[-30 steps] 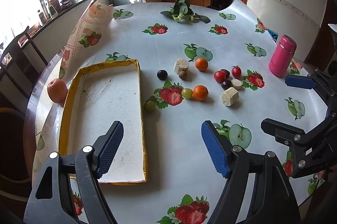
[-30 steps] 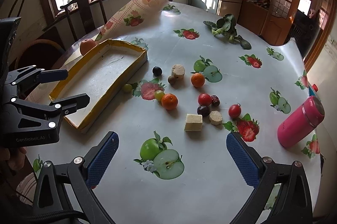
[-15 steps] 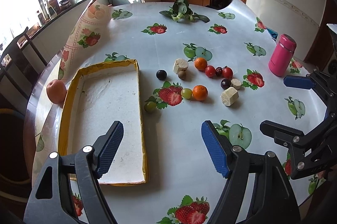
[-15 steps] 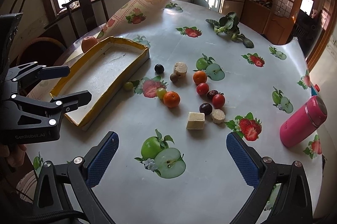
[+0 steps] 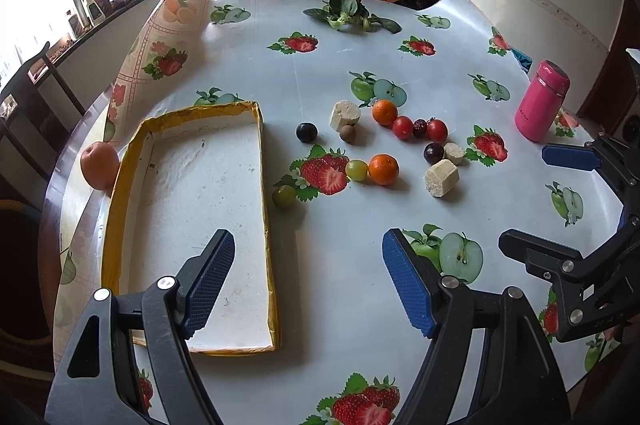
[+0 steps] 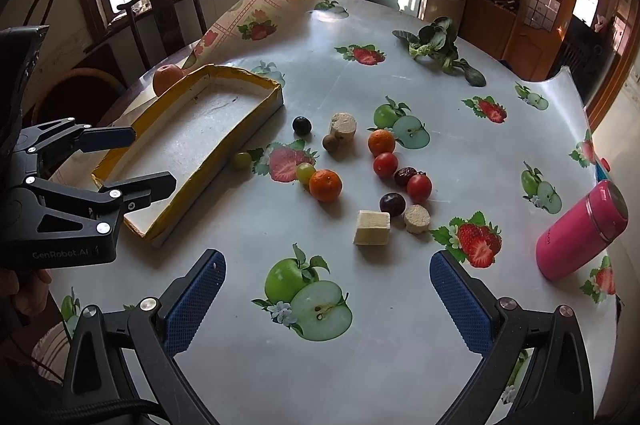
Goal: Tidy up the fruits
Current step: 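Move both open tools toward the scattered fruits on the table, then grasp the white tofu cube with the right tool while the left tool grasps a mandarin, then carry the tofu cube and mandarin with both tools over the yellow-rimmed tray, then open both tools to drop the tofu cube and mandarin into the tray, then withdraw both open tools from the tray back toward the fruits, then grasp the round beige slice with the right tool while the left tool grasps a green grape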
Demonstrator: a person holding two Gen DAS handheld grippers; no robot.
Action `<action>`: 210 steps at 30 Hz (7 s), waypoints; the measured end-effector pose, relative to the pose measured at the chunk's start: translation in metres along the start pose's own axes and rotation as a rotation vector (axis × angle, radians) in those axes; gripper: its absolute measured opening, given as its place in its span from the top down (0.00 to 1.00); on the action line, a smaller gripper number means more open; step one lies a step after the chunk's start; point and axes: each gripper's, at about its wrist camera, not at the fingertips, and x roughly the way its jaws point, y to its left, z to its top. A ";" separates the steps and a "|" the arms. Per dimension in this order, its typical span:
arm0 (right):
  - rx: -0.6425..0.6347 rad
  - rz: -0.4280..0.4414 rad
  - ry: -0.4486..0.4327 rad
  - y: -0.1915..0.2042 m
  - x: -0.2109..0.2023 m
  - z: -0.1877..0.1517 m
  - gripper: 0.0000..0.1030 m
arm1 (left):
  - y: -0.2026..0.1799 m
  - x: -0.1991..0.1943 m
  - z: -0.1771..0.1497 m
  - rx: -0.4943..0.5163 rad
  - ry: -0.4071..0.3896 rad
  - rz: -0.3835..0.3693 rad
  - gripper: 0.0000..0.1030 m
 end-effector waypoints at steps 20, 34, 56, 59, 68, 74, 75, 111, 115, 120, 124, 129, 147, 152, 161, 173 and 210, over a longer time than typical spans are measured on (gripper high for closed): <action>0.256 0.087 0.094 -0.052 0.095 -0.003 0.29 | -0.001 0.092 0.031 -0.108 0.125 -0.152 0.26; 0.324 0.114 0.102 -0.076 0.125 0.003 0.67 | -0.034 0.127 0.068 0.014 0.108 -0.213 0.26; 0.470 0.141 0.070 -0.091 0.087 -0.030 0.67 | -0.053 0.127 0.070 0.124 0.076 -0.240 0.69; 0.446 0.144 0.066 -0.081 0.083 -0.025 0.67 | -0.040 0.114 0.066 0.073 0.066 -0.257 0.69; 0.382 0.166 0.046 -0.047 0.068 -0.013 0.67 | -0.002 0.082 0.043 -0.019 0.044 -0.254 0.69; 0.333 0.187 0.046 -0.020 0.064 -0.005 0.67 | 0.025 0.067 0.026 -0.067 0.035 -0.244 0.69; 0.325 0.189 0.046 -0.016 0.064 -0.004 0.67 | 0.028 0.064 0.022 -0.071 0.032 -0.240 0.69; -0.151 0.410 0.247 0.209 0.173 0.047 0.66 | 0.163 0.094 -0.054 -0.276 0.142 -0.063 0.69; -0.171 0.406 0.252 0.211 0.174 0.048 0.59 | 0.168 0.099 -0.058 -0.313 0.164 -0.065 0.57; -0.170 0.379 0.238 0.206 0.167 0.050 0.46 | 0.173 0.089 -0.057 -0.321 0.146 -0.049 0.52; -0.156 0.372 0.210 0.196 0.152 0.051 0.46 | 0.172 0.080 -0.055 -0.316 0.127 -0.049 0.50; -0.121 0.362 0.173 0.176 0.126 0.046 0.46 | 0.163 0.069 -0.048 -0.304 0.104 -0.067 0.50; 0.163 0.203 0.104 0.048 0.074 -0.002 0.46 | 0.062 0.050 -0.007 -0.148 0.048 -0.205 0.50; 0.213 0.169 0.085 0.022 0.065 -0.012 0.46 | 0.038 0.051 -0.002 -0.116 0.053 -0.228 0.50; 0.294 0.093 0.082 -0.019 0.063 -0.031 0.46 | 0.009 0.063 0.013 -0.080 0.066 -0.261 0.50; 0.373 -0.007 0.094 -0.086 0.100 -0.022 0.58 | -0.018 0.112 0.047 -0.058 0.107 -0.257 0.50; 0.390 0.074 0.030 -0.062 0.074 -0.017 0.69 | 0.000 0.110 0.030 -0.094 0.104 -0.272 0.78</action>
